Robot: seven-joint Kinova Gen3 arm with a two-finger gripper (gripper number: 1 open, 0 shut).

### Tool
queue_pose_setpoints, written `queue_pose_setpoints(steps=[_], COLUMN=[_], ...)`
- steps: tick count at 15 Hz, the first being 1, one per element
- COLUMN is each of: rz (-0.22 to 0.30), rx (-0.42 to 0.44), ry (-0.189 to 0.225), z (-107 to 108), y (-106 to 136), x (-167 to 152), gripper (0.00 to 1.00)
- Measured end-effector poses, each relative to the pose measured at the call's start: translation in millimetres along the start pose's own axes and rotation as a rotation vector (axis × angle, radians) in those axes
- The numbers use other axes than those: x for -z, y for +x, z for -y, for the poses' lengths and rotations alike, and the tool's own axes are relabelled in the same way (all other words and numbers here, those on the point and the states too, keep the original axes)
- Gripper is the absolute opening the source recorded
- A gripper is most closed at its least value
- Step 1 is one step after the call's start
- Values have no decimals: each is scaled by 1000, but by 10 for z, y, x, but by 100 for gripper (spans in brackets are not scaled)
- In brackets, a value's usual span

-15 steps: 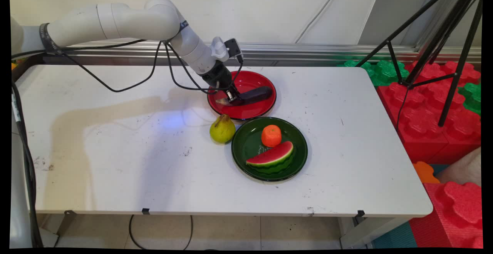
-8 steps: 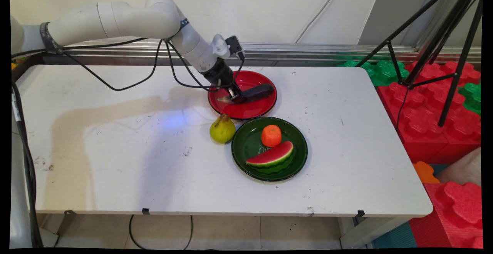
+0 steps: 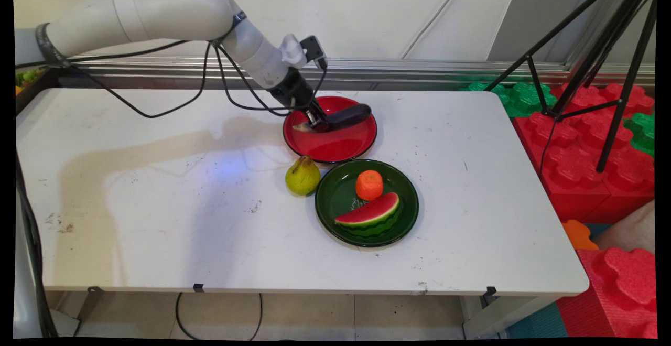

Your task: Place the picked object on the table

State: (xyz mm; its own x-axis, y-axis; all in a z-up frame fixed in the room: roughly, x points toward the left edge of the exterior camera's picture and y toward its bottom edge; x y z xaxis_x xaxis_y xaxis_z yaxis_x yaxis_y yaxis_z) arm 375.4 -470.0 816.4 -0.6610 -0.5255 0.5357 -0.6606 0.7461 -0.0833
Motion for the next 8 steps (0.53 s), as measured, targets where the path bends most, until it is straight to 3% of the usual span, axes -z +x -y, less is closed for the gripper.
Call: queue_pose_setpoints(steps=[8], rz=[-18], rx=[-3], ry=[2], z=[-79], y=[-39], x=[565], gripper=[0])
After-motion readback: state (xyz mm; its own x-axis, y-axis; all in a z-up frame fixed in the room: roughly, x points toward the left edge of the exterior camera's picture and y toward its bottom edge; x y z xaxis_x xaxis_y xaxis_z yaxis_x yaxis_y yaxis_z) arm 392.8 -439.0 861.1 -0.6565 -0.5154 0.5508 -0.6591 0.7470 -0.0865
